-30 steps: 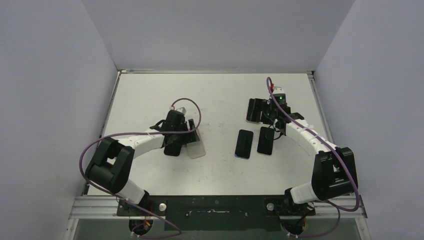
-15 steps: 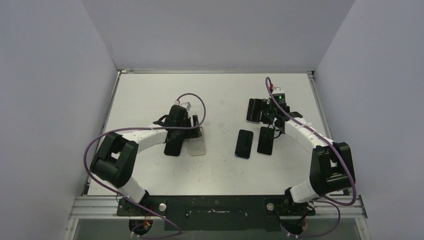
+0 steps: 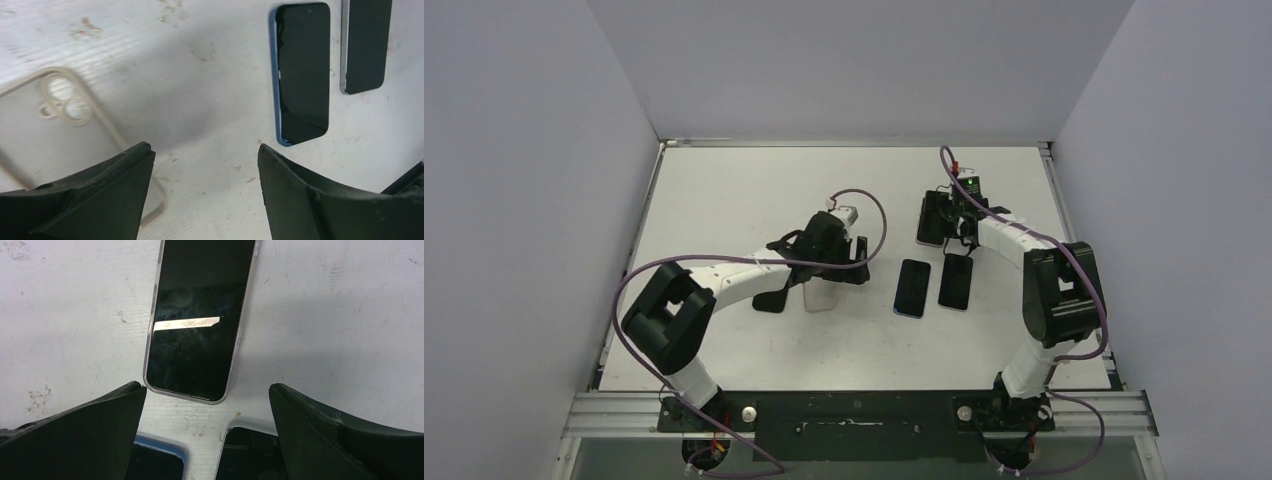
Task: Take the phone out of the phone case
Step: Pick up the phone at the center of the board.
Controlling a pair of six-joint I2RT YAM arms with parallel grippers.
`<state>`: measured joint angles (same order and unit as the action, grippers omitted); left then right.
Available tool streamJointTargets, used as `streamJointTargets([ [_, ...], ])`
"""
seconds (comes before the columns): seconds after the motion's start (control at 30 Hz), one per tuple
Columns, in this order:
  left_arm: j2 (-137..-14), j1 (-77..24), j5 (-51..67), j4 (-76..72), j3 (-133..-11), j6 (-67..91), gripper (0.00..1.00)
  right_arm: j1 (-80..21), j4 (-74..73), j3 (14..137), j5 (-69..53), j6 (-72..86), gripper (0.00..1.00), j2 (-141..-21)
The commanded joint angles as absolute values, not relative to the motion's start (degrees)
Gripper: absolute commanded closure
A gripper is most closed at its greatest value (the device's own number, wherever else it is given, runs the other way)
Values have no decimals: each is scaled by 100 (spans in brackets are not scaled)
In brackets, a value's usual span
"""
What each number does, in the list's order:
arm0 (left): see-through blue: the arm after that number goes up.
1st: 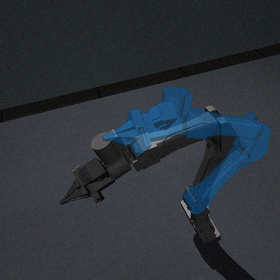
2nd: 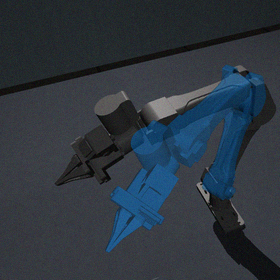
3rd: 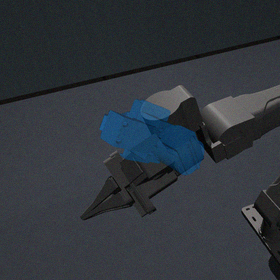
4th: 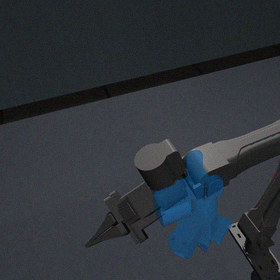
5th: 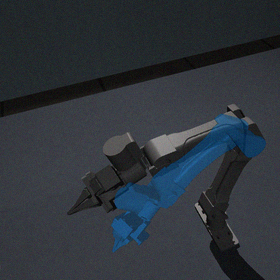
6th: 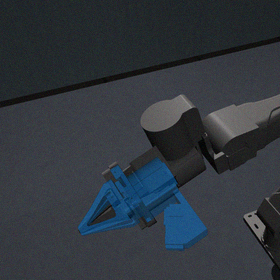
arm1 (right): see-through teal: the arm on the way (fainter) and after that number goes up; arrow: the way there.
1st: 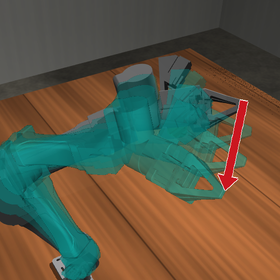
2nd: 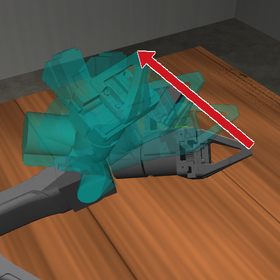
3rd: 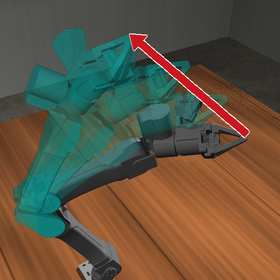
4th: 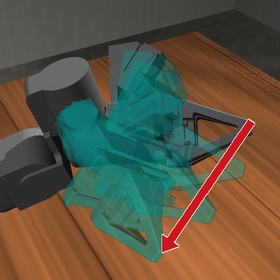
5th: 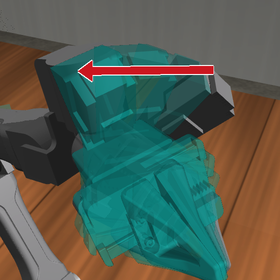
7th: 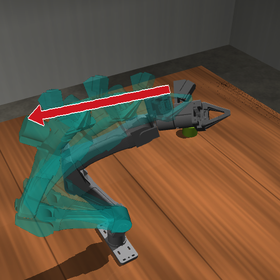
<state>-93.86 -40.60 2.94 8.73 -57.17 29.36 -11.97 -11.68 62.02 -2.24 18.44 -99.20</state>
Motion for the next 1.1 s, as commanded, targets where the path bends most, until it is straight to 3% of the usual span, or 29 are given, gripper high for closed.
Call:
streamJointTargets([
  [0.0,-9916,-4325,505,626,-6074,2925,26,-1159,-889,6604,-88,1773,0,-10089],
  [0.23,-10265,-4355,534,832,-5965,3015,26,-1165,-1034,7002,-88,1878,0,-10587],
  [1.07,-9180,-4041,0,1273,-5292,3104,25,-1333,-2013,8018,-169,2083,0,-11975],
])
